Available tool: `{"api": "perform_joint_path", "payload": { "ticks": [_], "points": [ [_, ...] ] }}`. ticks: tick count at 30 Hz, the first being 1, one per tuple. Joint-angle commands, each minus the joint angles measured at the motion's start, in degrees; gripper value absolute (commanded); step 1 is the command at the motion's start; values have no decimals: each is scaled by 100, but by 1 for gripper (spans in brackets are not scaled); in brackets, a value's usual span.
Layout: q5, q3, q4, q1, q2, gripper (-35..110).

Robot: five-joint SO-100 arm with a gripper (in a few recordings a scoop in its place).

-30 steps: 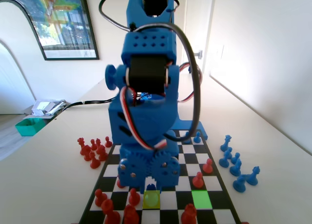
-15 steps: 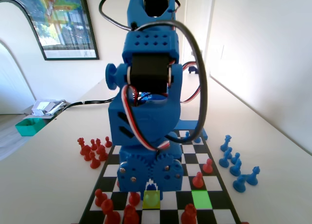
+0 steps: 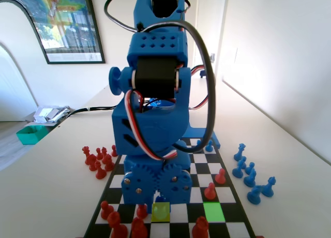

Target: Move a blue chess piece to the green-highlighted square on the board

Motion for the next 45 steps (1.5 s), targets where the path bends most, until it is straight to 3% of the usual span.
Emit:
{"api": "perform_joint_path", "payload": {
  "ticks": [1,45],
  "points": [
    [-79,-176,35,53,185,10],
    [-264,149,0,35,193,4]
  ]
}}
